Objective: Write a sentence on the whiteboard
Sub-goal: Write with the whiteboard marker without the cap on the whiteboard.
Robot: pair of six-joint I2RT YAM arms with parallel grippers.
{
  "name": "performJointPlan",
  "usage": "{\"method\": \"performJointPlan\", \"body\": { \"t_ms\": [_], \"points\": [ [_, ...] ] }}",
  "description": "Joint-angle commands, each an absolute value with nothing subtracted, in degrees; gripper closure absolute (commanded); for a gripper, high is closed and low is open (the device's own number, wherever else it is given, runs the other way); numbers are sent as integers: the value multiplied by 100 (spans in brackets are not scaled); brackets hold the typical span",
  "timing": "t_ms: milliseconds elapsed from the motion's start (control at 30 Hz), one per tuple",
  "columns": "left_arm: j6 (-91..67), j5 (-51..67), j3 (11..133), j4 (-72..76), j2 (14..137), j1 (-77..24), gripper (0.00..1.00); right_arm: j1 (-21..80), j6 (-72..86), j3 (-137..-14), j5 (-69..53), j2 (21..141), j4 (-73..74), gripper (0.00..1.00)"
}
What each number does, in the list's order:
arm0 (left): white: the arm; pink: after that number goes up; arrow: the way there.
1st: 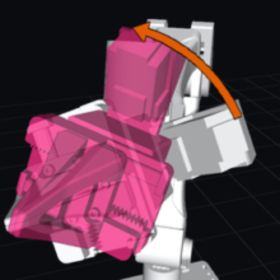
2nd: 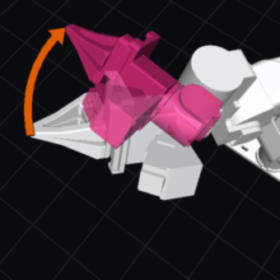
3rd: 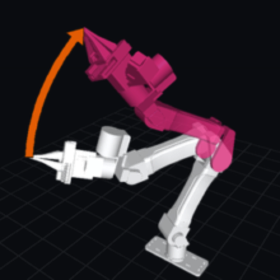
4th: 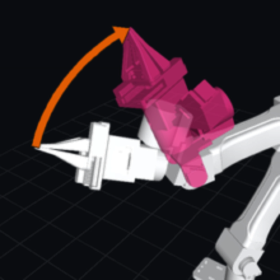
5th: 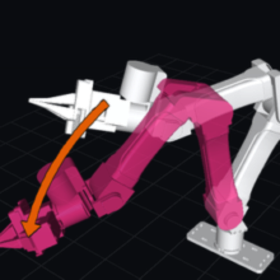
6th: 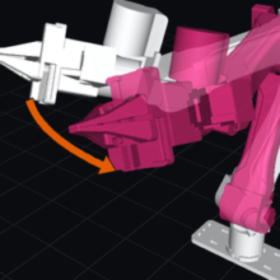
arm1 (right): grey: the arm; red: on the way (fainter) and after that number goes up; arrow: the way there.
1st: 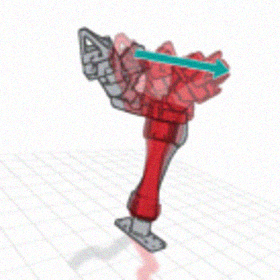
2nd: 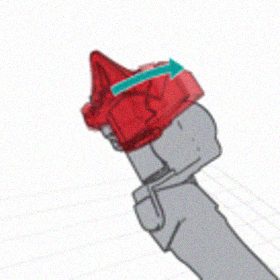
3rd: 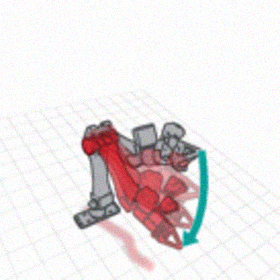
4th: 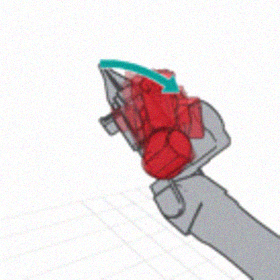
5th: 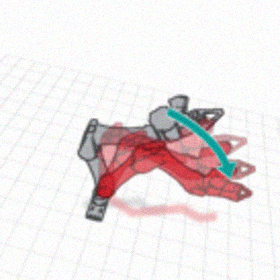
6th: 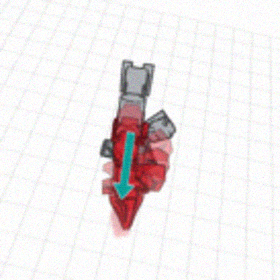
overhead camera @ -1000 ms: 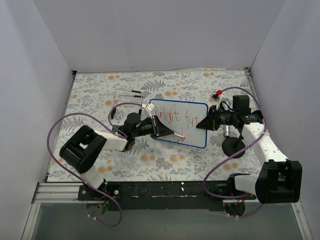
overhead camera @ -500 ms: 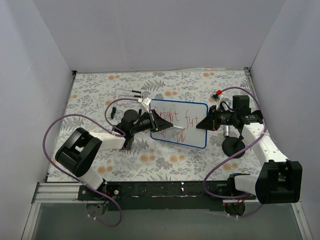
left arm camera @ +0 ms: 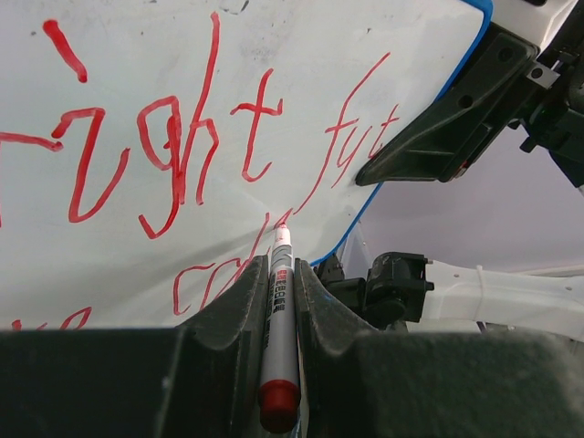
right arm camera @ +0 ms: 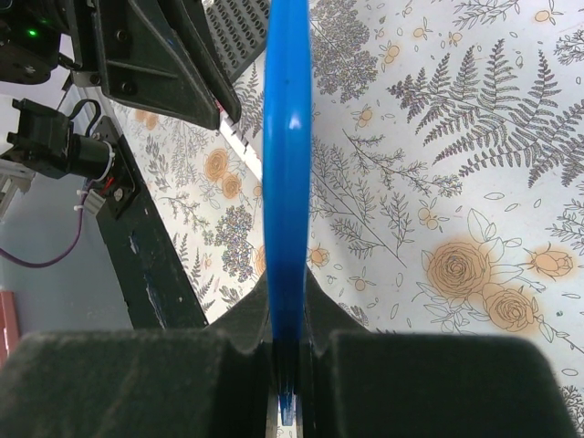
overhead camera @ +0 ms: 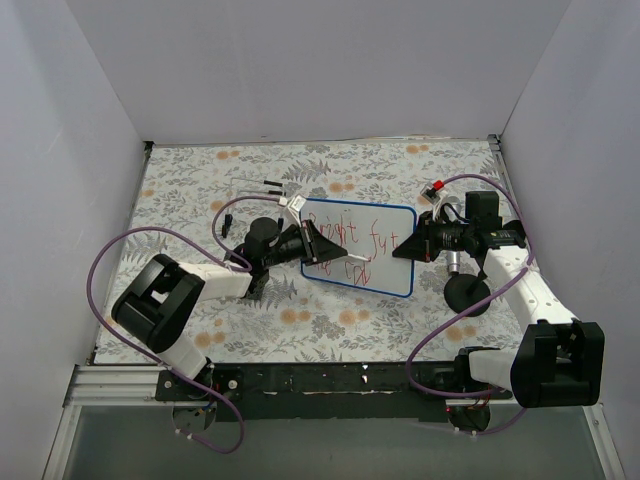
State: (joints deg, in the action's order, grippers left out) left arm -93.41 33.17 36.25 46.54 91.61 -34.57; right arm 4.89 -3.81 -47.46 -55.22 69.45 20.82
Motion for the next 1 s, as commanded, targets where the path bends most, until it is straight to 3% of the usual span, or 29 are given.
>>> {"method": "performJointPlan", "body": {
  "t_ms": [0, 967],
  "points": [
    [-9132, 3375, 3604, 4377, 9193, -3437, 100, 492, -369, -4781, -5871, 6767, 1934, 99],
    [-9264, 3437, 3972, 4509, 9624, -3788, 100, 492, -352, -4772, -5871, 6741, 1925, 99]
  ]
}}
